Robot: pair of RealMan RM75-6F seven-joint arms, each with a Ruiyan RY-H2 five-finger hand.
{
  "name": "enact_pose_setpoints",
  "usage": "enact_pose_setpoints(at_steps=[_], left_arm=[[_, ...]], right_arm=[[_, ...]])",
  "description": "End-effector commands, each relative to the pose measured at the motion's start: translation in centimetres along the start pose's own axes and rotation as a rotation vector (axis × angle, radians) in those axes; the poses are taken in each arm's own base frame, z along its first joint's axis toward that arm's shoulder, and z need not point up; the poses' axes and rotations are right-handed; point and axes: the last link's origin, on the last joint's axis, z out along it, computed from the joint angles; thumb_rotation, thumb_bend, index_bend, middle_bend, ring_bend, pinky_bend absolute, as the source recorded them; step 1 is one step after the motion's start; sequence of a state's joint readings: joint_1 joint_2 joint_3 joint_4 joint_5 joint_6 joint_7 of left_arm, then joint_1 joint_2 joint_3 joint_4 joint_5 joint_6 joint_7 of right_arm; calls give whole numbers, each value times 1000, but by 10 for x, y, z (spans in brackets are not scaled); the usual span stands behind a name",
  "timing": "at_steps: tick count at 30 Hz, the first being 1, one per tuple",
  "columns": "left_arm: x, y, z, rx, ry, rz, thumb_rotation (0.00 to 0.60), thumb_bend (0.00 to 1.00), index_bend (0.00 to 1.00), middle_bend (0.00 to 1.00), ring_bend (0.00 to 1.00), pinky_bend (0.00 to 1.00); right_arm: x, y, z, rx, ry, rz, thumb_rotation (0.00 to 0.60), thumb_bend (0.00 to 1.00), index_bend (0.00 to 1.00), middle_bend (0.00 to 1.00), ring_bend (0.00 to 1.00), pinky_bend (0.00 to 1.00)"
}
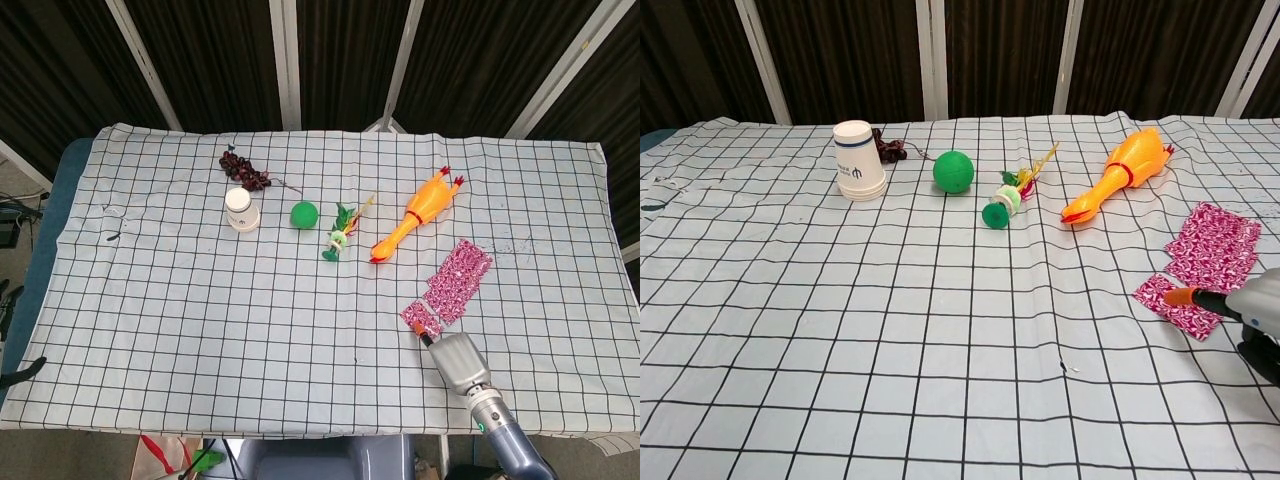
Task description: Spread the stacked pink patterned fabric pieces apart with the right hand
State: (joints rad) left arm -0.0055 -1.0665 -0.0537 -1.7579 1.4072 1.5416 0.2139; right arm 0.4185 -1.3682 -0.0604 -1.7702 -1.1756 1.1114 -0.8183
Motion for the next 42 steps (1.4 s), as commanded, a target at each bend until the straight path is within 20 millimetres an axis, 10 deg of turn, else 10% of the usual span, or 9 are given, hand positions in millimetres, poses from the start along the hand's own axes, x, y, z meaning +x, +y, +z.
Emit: enact_pose_setpoints(at_steps=[1, 12, 42], left_arm=[[0, 0, 0, 1, 1, -1, 600, 200, 100, 5, 29, 169], [0, 0, 0, -1, 0, 2, 600, 200, 100, 5, 29, 169], [-4, 2, 2, 10, -4, 23, 600, 200, 100, 5, 29, 169]], right_arm=[[7, 6, 3, -32, 30, 14, 600, 706, 112, 818, 810, 652], [7, 37, 15, -133, -8, 22, 600, 706, 112, 818, 809, 651], [-10, 39, 33, -131, -80, 16, 600, 706, 140, 818, 809, 652]])
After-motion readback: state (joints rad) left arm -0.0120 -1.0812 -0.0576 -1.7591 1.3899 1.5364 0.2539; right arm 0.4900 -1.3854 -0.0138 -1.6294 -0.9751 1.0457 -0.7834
